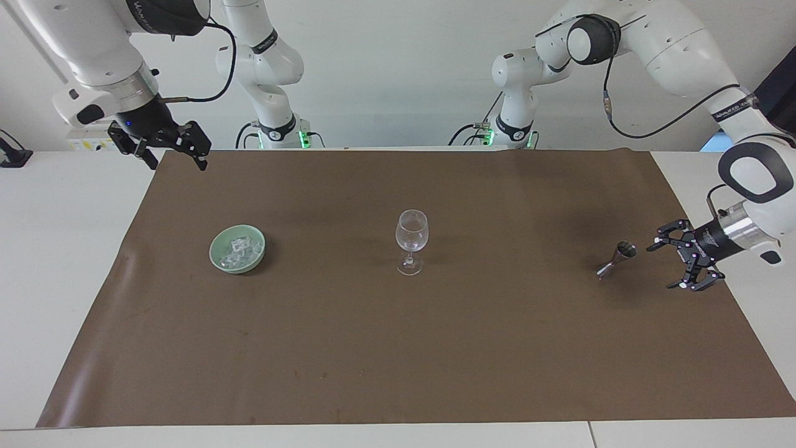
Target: Pour wine and add ice with both arms
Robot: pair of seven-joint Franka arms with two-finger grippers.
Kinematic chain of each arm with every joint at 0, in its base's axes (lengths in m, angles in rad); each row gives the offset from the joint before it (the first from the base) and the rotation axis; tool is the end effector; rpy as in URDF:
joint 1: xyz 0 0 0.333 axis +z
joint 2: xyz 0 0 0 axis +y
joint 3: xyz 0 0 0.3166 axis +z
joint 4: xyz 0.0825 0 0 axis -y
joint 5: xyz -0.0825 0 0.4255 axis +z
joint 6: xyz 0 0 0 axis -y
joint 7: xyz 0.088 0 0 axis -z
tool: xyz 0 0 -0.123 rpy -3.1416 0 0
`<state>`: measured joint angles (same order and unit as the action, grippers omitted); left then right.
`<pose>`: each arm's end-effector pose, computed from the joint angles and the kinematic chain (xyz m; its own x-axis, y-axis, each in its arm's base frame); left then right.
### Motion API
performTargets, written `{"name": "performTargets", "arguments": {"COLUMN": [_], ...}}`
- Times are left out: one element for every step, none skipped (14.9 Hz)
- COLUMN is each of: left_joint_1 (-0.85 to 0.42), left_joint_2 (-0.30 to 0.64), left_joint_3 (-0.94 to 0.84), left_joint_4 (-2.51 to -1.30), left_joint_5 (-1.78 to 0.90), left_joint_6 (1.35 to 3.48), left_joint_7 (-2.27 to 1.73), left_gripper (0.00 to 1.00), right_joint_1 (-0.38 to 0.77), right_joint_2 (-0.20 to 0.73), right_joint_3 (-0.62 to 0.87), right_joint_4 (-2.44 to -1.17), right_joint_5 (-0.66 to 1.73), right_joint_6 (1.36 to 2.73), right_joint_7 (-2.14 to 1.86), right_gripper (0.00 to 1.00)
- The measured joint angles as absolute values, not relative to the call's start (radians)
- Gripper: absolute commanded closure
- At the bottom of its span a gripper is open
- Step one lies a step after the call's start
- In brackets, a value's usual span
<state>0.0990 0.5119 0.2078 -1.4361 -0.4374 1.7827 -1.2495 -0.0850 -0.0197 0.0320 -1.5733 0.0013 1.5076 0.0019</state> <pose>0.7073 0.1557 0.3638 -0.0981 0.9360 -0.3380 0.9948 0.0825 -0.0603 0.5817 -0.0305 0.6140 0.9974 -0.0548 -0.0460 -0.0549 -0.9985 -0.0006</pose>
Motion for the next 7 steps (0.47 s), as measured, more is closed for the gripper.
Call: {"name": "performTargets", "arguments": {"left_joint_1": [0.099,0.117,0.147,0.177,0.198,0.21,0.216], "left_joint_2": [0.508,0.501,0.492,0.479,0.466,0.453,0.44], "left_joint_3": [0.21,0.214,0.217,0.218,0.219,0.219,0.219], "left_joint_4": [-1.454,-1.481,-1.516,-1.555,-1.596,-1.634,-1.674], "left_joint_5": [-0.449,-0.484,-0.528,-0.564,-0.598,-0.639,-0.683], "left_joint_6": [1.817,1.857,1.891,1.913,1.925,1.935,1.947], "left_joint_7": [-1.278,-1.292,-1.292,-1.287,-1.28,-1.272,-1.254], "left_gripper": [0.0,0.0,0.0,0.0,0.0,0.0,0.0], "right_joint_1": [-0.085,-0.085,-0.085,-0.085,-0.085,-0.085,-0.085], "right_joint_2": [-0.02,-0.02,-0.02,-0.02,-0.02,-0.02,-0.02], "right_joint_3": [0.032,0.032,0.032,0.032,0.032,0.032,0.032], "right_joint_4": [-1.573,-1.573,-1.573,-1.573,-1.573,-1.573,-1.573], "right_joint_5": [0.001,0.001,0.001,0.001,0.001,0.001,0.001], "right_joint_6": [1.508,1.508,1.508,1.508,1.508,1.508,1.508], "right_joint_7": [0.002,0.002,0.002,0.002,0.002,0.002,0.002], "right_gripper": [0.0,0.0,0.0,0.0,0.0,0.0,0.0]}}
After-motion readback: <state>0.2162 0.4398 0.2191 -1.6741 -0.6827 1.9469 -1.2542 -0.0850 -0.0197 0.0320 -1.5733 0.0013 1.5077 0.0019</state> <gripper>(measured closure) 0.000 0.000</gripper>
